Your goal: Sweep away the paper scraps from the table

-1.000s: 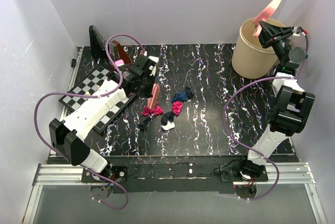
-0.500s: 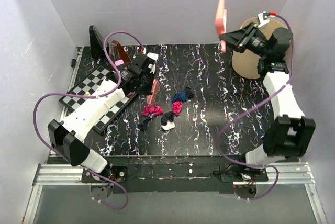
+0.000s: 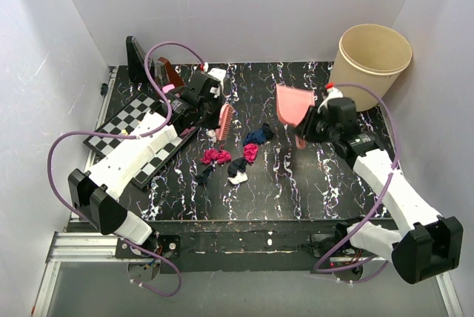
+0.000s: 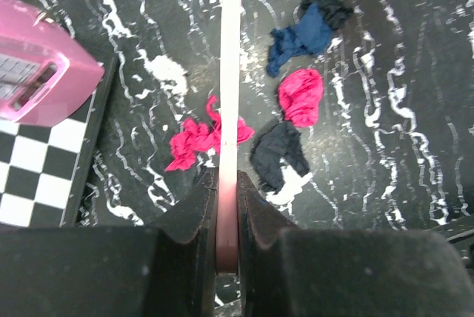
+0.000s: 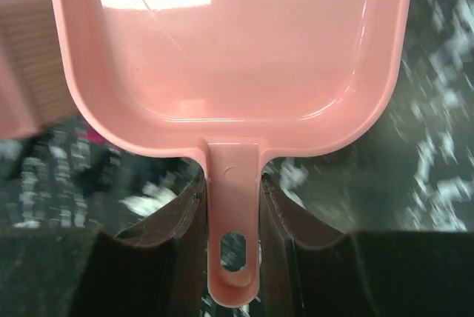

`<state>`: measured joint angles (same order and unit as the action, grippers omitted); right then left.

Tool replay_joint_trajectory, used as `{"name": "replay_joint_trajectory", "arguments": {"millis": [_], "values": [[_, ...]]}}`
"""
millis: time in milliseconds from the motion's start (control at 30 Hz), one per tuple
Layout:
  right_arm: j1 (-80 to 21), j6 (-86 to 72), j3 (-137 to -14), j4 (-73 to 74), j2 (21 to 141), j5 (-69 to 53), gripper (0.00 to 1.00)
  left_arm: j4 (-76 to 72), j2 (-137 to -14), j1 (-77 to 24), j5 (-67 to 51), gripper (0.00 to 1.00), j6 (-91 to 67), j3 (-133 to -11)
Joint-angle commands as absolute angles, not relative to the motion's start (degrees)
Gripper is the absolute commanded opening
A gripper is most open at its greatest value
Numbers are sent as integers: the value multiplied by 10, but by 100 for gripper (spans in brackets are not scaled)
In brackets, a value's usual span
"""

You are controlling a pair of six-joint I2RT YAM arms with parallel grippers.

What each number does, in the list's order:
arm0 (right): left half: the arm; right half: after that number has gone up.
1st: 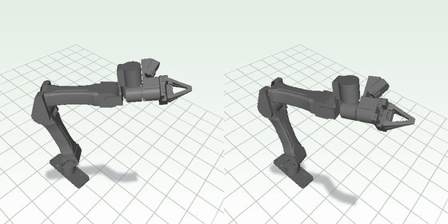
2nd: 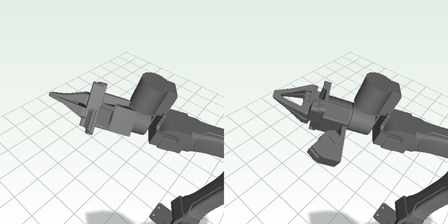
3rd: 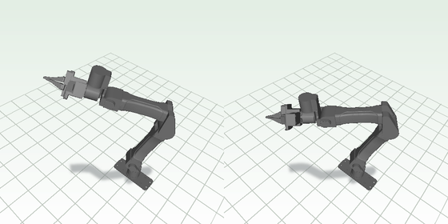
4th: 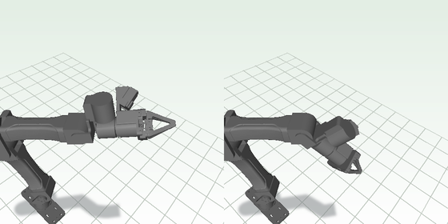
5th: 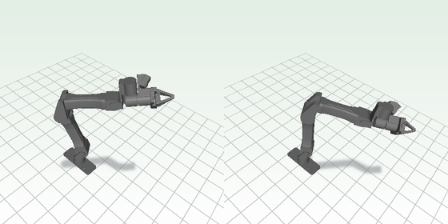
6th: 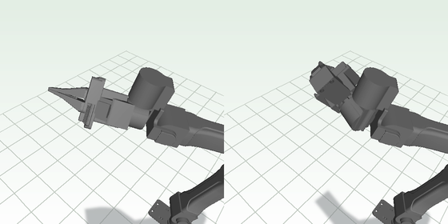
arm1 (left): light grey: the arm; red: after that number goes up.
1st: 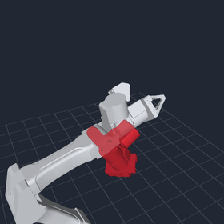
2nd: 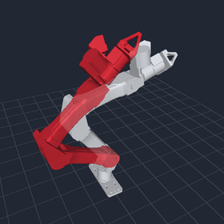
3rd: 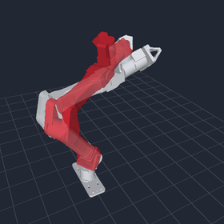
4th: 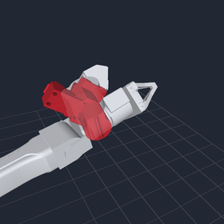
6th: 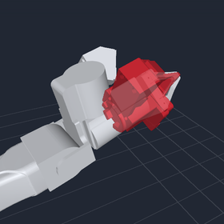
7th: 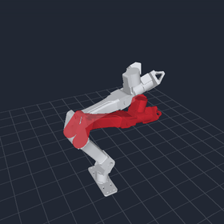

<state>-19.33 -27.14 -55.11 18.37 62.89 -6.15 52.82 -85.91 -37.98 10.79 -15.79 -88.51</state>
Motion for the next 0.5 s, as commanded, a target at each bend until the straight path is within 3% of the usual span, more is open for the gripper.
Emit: {"name": "replay_joint_trajectory", "arguments": {"millis": [0, 233, 467], "values": [[-200, -277, -494, 258, 606, 75, 1, 455, -872, -380, 38, 0, -191, -918], [-200, -330, -463, 332, 575, 154, 1, 321, -954, -380, -97, 0, -337, -932], [-200, -368, -504, 446, 593, 199, 1, 266, -1105, -379, -136, 0, -451, -1019]]}}
